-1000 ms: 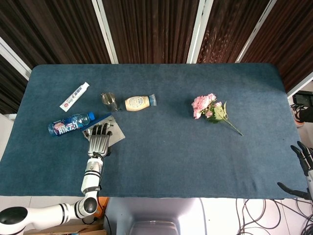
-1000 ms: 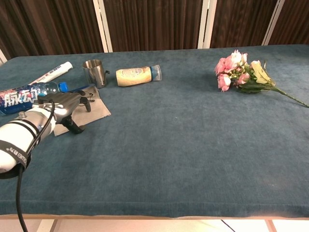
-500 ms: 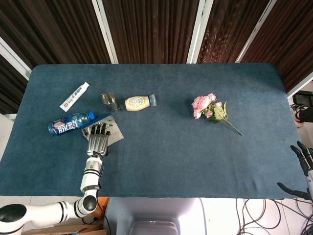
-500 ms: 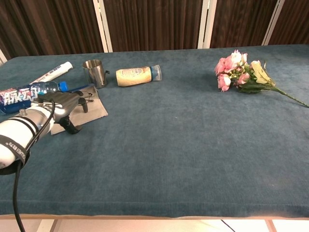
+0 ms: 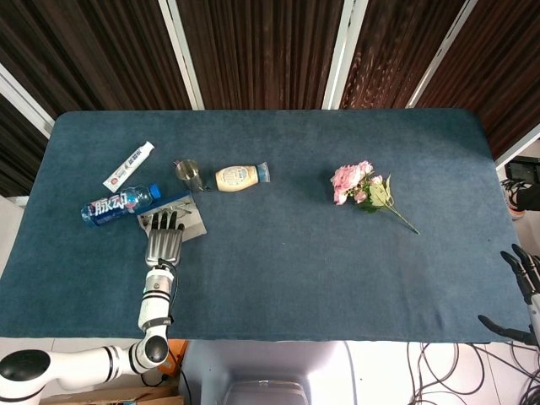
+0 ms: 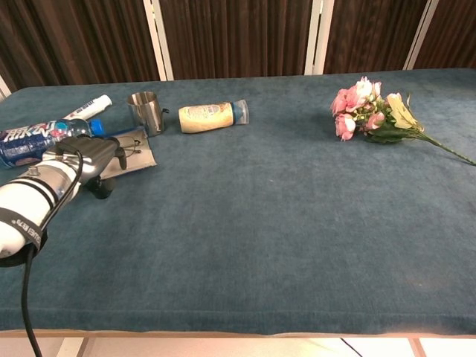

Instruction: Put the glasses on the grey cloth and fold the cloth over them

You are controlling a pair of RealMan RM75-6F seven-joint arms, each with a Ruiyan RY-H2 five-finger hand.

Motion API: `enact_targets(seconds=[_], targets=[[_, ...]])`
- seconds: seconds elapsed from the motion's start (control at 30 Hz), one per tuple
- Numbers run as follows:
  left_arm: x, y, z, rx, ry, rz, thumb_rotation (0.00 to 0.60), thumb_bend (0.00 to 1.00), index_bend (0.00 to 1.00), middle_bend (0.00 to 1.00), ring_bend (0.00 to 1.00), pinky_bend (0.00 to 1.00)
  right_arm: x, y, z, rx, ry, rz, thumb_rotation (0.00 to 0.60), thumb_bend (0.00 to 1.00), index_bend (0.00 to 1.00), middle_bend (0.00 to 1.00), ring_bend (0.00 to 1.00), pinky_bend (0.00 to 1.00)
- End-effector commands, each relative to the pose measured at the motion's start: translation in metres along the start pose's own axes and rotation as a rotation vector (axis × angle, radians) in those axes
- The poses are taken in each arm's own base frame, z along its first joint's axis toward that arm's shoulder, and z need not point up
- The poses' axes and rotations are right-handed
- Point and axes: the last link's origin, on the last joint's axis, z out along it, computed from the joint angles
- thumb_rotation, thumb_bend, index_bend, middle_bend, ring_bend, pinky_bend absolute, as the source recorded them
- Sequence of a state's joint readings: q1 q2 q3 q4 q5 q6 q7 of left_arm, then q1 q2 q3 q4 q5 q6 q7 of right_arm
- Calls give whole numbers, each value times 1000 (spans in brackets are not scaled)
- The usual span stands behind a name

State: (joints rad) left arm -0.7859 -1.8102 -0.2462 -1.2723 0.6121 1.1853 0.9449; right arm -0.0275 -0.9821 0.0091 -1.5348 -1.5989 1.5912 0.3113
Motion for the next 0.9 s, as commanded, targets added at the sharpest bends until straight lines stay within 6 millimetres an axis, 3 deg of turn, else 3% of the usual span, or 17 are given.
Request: enact_targets(seconds=[0.03,0.27,0.47,0.9], targets=[[0,1,1,-1,13,-10,600,593,497,70,0,28,0,0,0,0,-1,0,600,133,0,0,0,0],[1,-1,5,7,59,-13,599,564,502,85,0,35,1,1,0,-1,1,3,600,132,0,0,0,0],[-1,-7,13,33,76,-15,600,459,510,99,14,39,1,1,0,-2,2,4,600,132,0,0,0,0],[2,-11,6,7,120,-42,600,439,530,116,24,43,0,0,0,-1,-2,-1,600,132,0,0,0,0]])
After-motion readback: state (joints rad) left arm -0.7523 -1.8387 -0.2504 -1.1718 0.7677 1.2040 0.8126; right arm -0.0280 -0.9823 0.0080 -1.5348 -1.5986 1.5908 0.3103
